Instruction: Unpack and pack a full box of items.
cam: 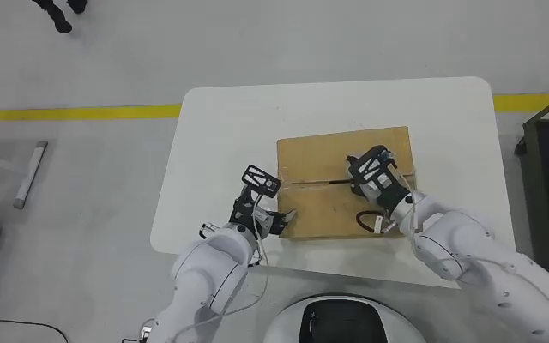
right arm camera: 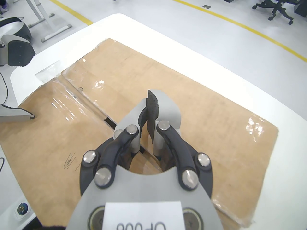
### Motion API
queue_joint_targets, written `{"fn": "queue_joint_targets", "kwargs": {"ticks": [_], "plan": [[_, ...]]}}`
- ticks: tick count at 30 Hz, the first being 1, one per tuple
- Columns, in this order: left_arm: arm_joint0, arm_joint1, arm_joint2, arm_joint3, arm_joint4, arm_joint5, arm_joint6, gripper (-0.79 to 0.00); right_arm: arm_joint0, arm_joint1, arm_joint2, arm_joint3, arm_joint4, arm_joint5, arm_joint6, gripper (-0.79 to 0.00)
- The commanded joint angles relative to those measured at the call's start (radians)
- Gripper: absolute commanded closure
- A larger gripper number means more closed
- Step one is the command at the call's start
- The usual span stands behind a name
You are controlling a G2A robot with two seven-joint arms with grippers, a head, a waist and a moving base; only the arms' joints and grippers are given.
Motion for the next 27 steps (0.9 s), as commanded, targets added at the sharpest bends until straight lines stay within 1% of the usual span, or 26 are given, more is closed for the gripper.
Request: {"fn": "queue_joint_targets", "kwargs": {"ticks": [1,7,10,12,15,18,20,27], "plan": [[0.002,0.000,-0.003,-0.003,0.001,-0.002,-0.002,-0.785,-0.001,-0.005,-0.007,0.004,-0.007,0.001,-0.001,0.000],[0.020,0.002,-0.029,-0.031,0.000,-0.001,-0.017,-0.785,-0.009,-0.017,-0.007,0.010,-0.008,0.001,-0.006,0.000],[0.042,0.005,-0.064,-0.073,0.005,0.017,-0.022,-0.785,-0.014,-0.022,0.001,0.014,-0.005,-0.004,-0.011,0.000],[0.065,0.007,-0.102,-0.109,0.012,0.046,-0.006,-0.785,-0.016,-0.026,0.008,0.015,-0.003,-0.006,-0.012,0.000],[0.095,0.010,-0.136,-0.132,0.027,0.052,0.022,-0.785,-0.020,-0.030,0.015,0.012,-0.007,-0.008,-0.012,0.000],[0.125,0.011,-0.156,-0.120,0.039,0.060,0.072,-0.785,-0.025,-0.035,0.023,0.015,-0.010,-0.015,-0.012,0.000],[0.134,0.010,-0.150,-0.109,0.011,0.062,0.074,-0.785,-0.026,-0.037,0.025,0.016,-0.012,-0.018,-0.013,0.000],[0.134,0.010,-0.150,-0.109,0.011,0.062,0.074,-0.785,-0.035,-0.049,0.033,0.014,-0.021,-0.024,-0.007,0.000]]}}
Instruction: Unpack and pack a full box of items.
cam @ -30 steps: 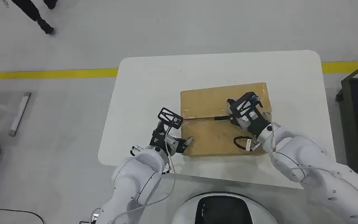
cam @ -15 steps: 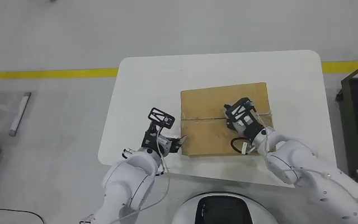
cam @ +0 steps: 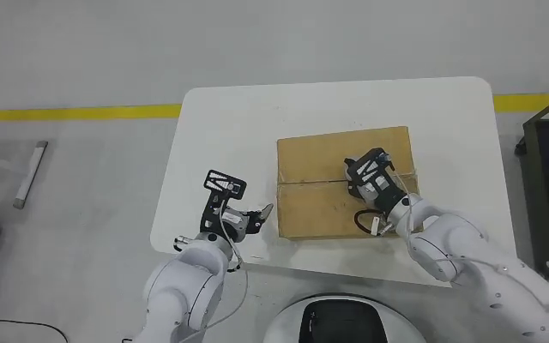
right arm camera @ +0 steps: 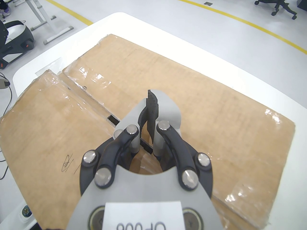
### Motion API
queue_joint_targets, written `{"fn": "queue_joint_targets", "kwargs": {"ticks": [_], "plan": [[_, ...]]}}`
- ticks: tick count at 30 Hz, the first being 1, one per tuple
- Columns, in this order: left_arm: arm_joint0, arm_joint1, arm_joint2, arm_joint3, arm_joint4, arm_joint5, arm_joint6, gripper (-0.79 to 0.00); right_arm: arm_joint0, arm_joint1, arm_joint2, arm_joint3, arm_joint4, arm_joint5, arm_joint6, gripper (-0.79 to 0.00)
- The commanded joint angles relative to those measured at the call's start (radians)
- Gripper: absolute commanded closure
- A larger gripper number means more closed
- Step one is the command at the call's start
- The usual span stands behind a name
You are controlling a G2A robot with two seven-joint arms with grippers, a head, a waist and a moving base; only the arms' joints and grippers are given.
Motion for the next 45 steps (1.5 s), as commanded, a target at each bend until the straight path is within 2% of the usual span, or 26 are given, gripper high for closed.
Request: {"fn": "queue_joint_targets", "kwargs": {"ticks": [1,7,15,32,45], "plan": [[0.000,0.000,0.000,0.000,0.000,0.000,0.000,-0.785,-0.003,-0.003,0.002,0.000,-0.001,-0.002,0.001,0.000],[0.038,0.003,0.019,0.052,0.095,-0.030,0.105,-0.785,-0.014,-0.011,0.005,-0.003,-0.013,-0.009,0.008,0.000],[0.037,-0.002,0.073,0.095,0.216,-0.011,0.197,-0.785,-0.031,-0.022,0.014,-0.001,-0.027,-0.014,0.013,0.000],[-0.025,-0.021,0.125,0.202,0.344,0.041,0.238,-0.785,-0.061,-0.045,0.036,-0.010,-0.046,-0.018,0.013,0.000],[-0.067,-0.038,0.144,0.226,0.449,0.098,0.305,-0.785,-0.053,-0.066,0.034,-0.011,-0.052,-0.030,0.022,0.000]]}}
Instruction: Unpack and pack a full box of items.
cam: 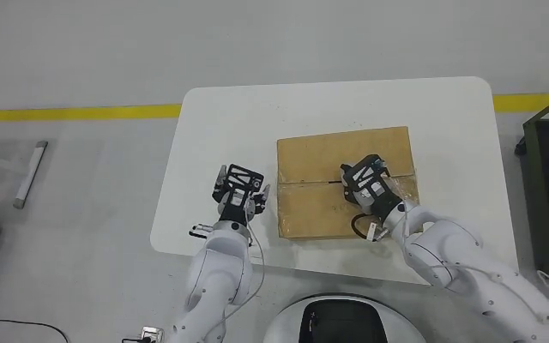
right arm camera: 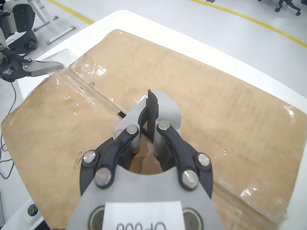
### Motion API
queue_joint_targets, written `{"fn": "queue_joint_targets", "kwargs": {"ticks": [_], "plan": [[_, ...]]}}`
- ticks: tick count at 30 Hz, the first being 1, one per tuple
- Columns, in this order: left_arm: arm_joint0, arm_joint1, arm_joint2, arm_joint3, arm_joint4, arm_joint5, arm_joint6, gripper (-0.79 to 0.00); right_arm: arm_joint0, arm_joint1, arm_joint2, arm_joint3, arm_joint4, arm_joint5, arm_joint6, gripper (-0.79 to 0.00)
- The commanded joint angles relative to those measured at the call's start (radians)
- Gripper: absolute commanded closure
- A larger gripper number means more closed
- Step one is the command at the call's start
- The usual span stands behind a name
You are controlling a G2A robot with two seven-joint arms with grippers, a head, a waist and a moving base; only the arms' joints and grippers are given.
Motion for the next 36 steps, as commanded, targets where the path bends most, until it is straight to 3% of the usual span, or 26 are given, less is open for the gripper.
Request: {"fn": "queue_joint_targets", "kwargs": {"ticks": [1,9,18,26,36], "plan": [[-0.003,-0.002,-0.004,-0.005,0.005,0.010,0.006,-0.785,0.000,-0.002,0.003,-0.003,0.000,-0.001,0.001,0.000],[-0.046,-0.015,-0.001,-0.031,0.012,0.015,0.045,-0.785,-0.015,-0.009,0.035,-0.028,0.009,0.003,0.008,0.000],[-0.123,-0.036,0.061,-0.008,0.000,-0.016,0.059,-0.785,-0.053,-0.014,0.100,-0.065,0.024,0.026,0.003,0.000],[-0.135,-0.053,0.126,-0.018,-0.012,-0.057,0.053,-0.785,-0.136,-0.007,0.258,-0.114,0.053,0.066,-0.013,0.000],[-0.180,-0.081,0.207,0.040,0.008,-0.046,0.051,-0.785,-0.293,0.002,0.499,-0.139,0.106,0.063,-0.042,0.000]]}}
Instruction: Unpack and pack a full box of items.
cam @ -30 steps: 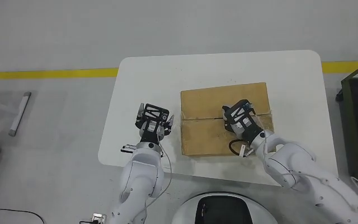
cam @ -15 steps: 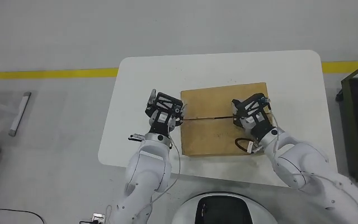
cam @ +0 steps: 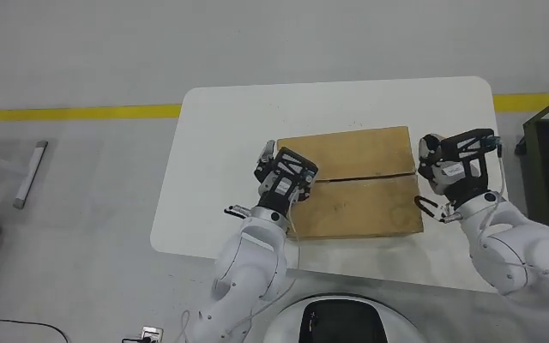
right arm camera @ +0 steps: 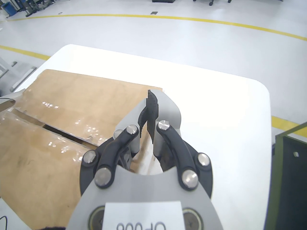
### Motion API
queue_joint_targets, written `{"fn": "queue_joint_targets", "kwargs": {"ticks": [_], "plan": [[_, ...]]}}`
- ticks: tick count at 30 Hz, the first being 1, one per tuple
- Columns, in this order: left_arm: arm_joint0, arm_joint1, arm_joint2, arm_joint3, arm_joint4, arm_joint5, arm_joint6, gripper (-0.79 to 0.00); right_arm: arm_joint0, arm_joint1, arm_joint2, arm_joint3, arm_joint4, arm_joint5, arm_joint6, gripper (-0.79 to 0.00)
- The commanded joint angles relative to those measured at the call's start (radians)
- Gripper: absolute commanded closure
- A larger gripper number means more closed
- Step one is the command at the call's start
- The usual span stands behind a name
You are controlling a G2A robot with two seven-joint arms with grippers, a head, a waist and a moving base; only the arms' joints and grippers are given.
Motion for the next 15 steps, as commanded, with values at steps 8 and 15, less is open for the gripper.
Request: {"fn": "queue_joint_targets", "kwargs": {"ticks": [8,15], "plan": [[-0.060,-0.039,0.101,0.063,0.011,0.038,-0.024,-0.785,-0.157,0.002,0.227,0.009,0.083,-0.066,-0.036,0.000],[-0.100,-0.069,0.159,0.117,0.024,0.056,-0.039,-0.785,-0.211,-0.002,0.306,0.037,0.128,-0.115,-0.066,0.000]]}}
